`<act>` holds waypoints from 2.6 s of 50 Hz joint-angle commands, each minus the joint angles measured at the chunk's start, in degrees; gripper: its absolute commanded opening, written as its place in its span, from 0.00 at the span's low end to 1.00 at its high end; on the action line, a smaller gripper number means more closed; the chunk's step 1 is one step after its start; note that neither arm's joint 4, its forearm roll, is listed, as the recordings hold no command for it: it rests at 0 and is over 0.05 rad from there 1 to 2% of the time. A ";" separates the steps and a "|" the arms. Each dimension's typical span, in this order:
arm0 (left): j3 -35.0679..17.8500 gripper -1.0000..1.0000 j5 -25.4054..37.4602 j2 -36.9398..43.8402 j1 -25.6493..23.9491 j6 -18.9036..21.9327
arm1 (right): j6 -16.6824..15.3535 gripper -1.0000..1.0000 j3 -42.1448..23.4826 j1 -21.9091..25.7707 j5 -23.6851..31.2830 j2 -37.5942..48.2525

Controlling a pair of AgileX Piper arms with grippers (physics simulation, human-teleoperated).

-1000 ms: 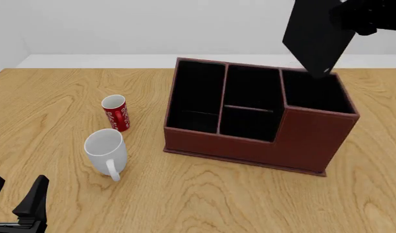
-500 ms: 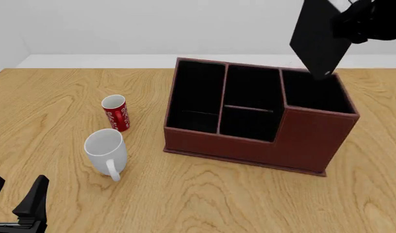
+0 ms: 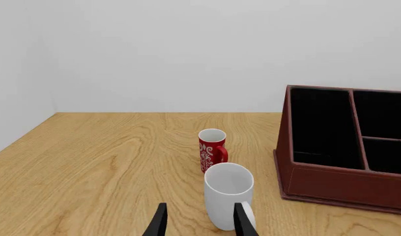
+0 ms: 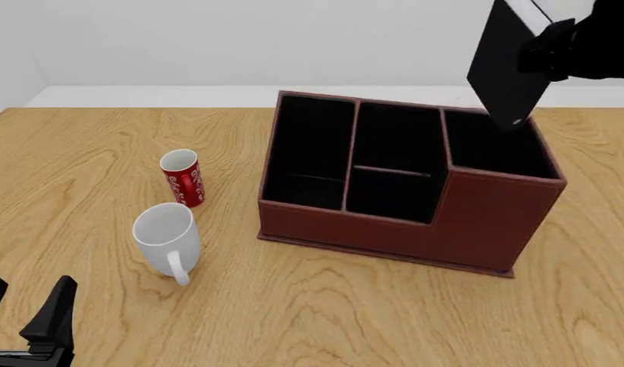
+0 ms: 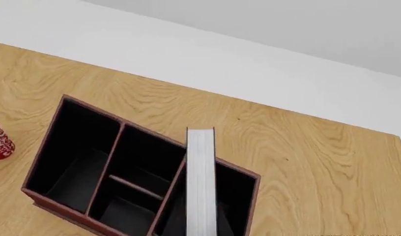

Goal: Pick up the book and place it in the right compartment of the caddy.

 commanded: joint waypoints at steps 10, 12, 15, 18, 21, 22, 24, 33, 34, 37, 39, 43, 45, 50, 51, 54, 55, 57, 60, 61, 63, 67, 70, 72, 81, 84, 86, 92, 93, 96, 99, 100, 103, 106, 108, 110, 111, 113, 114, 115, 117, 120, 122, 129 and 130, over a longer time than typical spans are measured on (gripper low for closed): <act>0.00 1.00 0.00 0.00 0.00 0.00 | 1.61 0.00 3.83 -2.26 -5.28 1.18; 0.00 1.00 0.00 0.00 0.00 0.00 | 1.73 0.00 4.32 -2.53 -5.79 1.35; 0.00 1.00 0.00 0.00 0.00 0.00 | 2.03 0.00 5.11 -2.63 -6.42 1.37; 0.00 1.00 0.00 0.00 0.00 0.00 | 2.46 0.00 6.62 -2.70 -7.63 1.43; 0.00 1.00 0.00 0.00 0.00 0.00 | 3.51 0.00 8.04 -2.63 -8.88 1.44; 0.00 1.00 0.00 0.00 0.00 0.00 | 3.65 0.00 8.34 -2.56 -9.13 1.41; 0.00 1.00 0.00 0.00 0.00 0.00 | 4.05 0.00 9.12 -2.68 -9.86 1.58; 0.00 1.00 0.00 0.00 0.00 0.00 | 4.27 0.00 10.66 -3.02 -11.57 2.08; 0.00 1.00 0.00 0.00 0.00 0.00 | 4.05 0.00 11.13 -2.98 -11.79 2.14; 0.00 1.00 0.00 0.00 0.00 0.00 | 4.63 0.00 11.83 -3.00 -12.41 2.20; 0.00 1.00 0.00 0.00 0.00 0.00 | 4.46 0.00 12.78 -3.14 -13.12 2.32; 0.00 1.00 0.00 0.00 0.00 0.00 | 4.74 0.00 13.84 -3.40 -14.04 2.54; 0.00 1.00 0.00 0.00 0.00 0.00 | 4.89 0.00 14.49 -3.28 -14.45 2.54; 0.00 1.00 0.00 0.00 0.00 0.00 | 5.54 0.00 15.97 -3.50 -15.81 2.96; 0.00 1.00 0.00 0.00 0.00 0.00 | 5.96 0.00 16.36 -3.40 -16.19 2.98; 0.00 1.00 0.00 0.00 0.00 0.00 | 5.25 0.00 16.60 -3.67 -16.37 3.34; 0.00 1.00 0.00 0.00 0.00 0.00 | 6.65 0.00 16.94 -3.32 -16.63 3.16; 0.00 1.00 0.00 0.00 0.00 0.00 | 5.43 0.00 17.08 -3.77 -16.81 3.56; 0.00 1.00 0.00 0.00 0.00 0.00 | 5.89 0.00 17.31 -3.94 -17.17 3.76; 0.00 1.00 0.00 0.00 0.00 0.00 | 5.89 0.00 17.31 -3.94 -17.18 3.76; 0.00 1.00 0.00 0.00 0.00 0.00 | 5.52 0.00 17.66 -4.05 -17.39 4.03; 0.00 1.00 0.00 0.00 0.00 0.00 | 5.89 0.00 17.91 -4.09 -17.83 4.51; 0.00 1.00 0.00 0.00 0.00 0.00 | 6.31 0.00 17.98 -4.06 -18.00 4.70; 0.00 1.00 0.00 0.00 0.00 0.00 | 5.39 0.00 17.88 -4.67 -18.17 5.19; 0.00 1.00 0.00 0.00 0.00 0.00 | 5.95 0.00 19.12 -5.26 -19.55 6.72; 0.00 1.00 0.00 0.00 0.00 0.00 | 4.98 0.00 19.38 -5.29 -19.63 7.03; 0.00 1.00 0.00 0.00 0.00 0.00 | 5.18 0.00 19.56 -5.63 -20.19 7.46; 0.00 1.00 0.00 0.00 0.00 0.00 | 5.25 0.00 20.13 -5.77 -20.97 8.23; 0.00 1.00 0.00 0.00 0.00 0.00 | 5.30 0.00 20.29 -5.77 -21.19 8.44; 0.00 1.00 0.00 0.00 0.00 0.00 | 6.32 0.00 20.24 -5.75 -21.23 8.52; 0.00 1.00 0.00 0.00 0.00 0.00 | 5.51 0.00 20.51 -5.89 -21.54 8.96; 0.00 1.00 0.00 0.00 0.00 0.00 | 5.96 0.00 20.55 -6.15 -21.79 9.34; 0.00 1.00 0.00 0.00 0.00 0.00 | 5.49 0.00 20.85 -6.19 -22.06 9.59; 0.00 1.00 0.00 0.00 0.00 0.00 | 5.84 0.00 20.91 -6.42 -22.44 10.08; 0.00 1.00 0.00 0.00 0.00 0.00 | 5.37 0.00 21.04 -6.51 -22.55 10.46; 0.00 1.00 0.00 0.00 0.00 0.00 | 5.16 0.00 20.99 -6.88 -22.74 11.00; 0.00 1.00 0.00 0.00 0.00 0.00 | 4.38 0.00 21.06 -7.07 -22.81 11.58; 0.00 1.00 0.00 0.00 0.00 0.00 | 5.16 0.00 21.01 -7.09 -23.07 11.87; 0.00 1.00 0.00 0.00 0.00 0.00 | 5.05 0.00 21.11 -7.15 -23.35 12.38; 0.00 1.00 0.00 0.00 0.00 0.00 | 5.05 0.00 21.11 -7.15 -23.35 12.39; 0.00 1.00 0.00 0.00 0.00 0.00 | 5.16 0.00 21.05 -7.29 -23.63 12.91; 0.00 1.00 0.00 0.00 0.00 0.00 | 5.43 0.00 20.97 -7.23 -23.63 12.96; 0.00 1.00 0.00 0.00 0.00 0.00 | 4.56 0.00 20.79 -7.71 -23.68 13.40; 0.00 1.00 0.00 0.00 0.00 0.00 | 5.16 0.00 21.18 -8.00 -24.31 13.93; 0.00 1.00 0.00 0.00 0.00 0.00 | 5.16 0.00 21.19 -8.00 -24.31 13.93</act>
